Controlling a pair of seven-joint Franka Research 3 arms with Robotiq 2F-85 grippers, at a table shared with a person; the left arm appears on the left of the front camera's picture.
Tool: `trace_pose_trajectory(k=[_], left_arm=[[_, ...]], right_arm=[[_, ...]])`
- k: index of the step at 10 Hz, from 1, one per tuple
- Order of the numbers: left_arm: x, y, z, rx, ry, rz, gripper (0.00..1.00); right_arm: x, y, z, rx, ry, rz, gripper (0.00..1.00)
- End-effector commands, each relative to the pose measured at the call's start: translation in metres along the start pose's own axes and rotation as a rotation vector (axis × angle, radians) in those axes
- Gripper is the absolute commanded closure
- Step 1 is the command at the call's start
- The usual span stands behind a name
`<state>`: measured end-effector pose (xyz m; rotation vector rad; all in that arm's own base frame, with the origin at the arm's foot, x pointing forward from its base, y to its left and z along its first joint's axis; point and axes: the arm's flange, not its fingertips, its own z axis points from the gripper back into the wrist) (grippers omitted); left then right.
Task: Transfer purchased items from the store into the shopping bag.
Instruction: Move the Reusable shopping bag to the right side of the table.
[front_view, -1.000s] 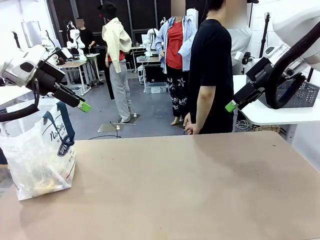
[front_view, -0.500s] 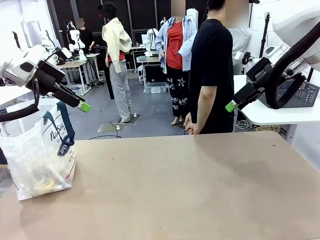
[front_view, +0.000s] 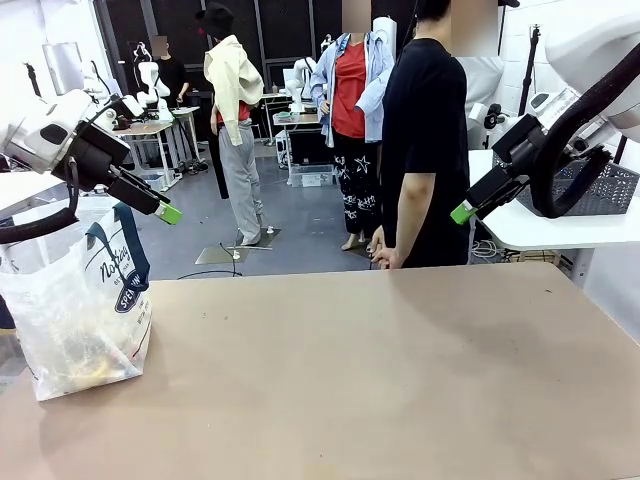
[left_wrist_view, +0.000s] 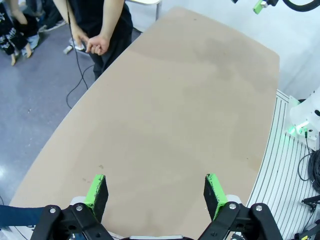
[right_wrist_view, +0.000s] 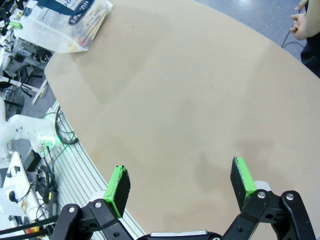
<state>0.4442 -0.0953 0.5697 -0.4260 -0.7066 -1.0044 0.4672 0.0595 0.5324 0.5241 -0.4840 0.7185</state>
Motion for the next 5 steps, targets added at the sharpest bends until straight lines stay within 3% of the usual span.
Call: trace_pose_trajectory(k=[1,5], left_arm=[[0.0008,0.0003,0.0004,0.007,-0.002,-0.004,0.00],[0.0008,0.0003,0.0004,0.007,-0.002,-0.004,0.00]], right_arm=[[0.0020,0.0004,-0.0009,0.005,-0.008,-0.002,0.00],[0.0020,0.0004,-0.0009,0.005,-0.008,-0.002,0.00]])
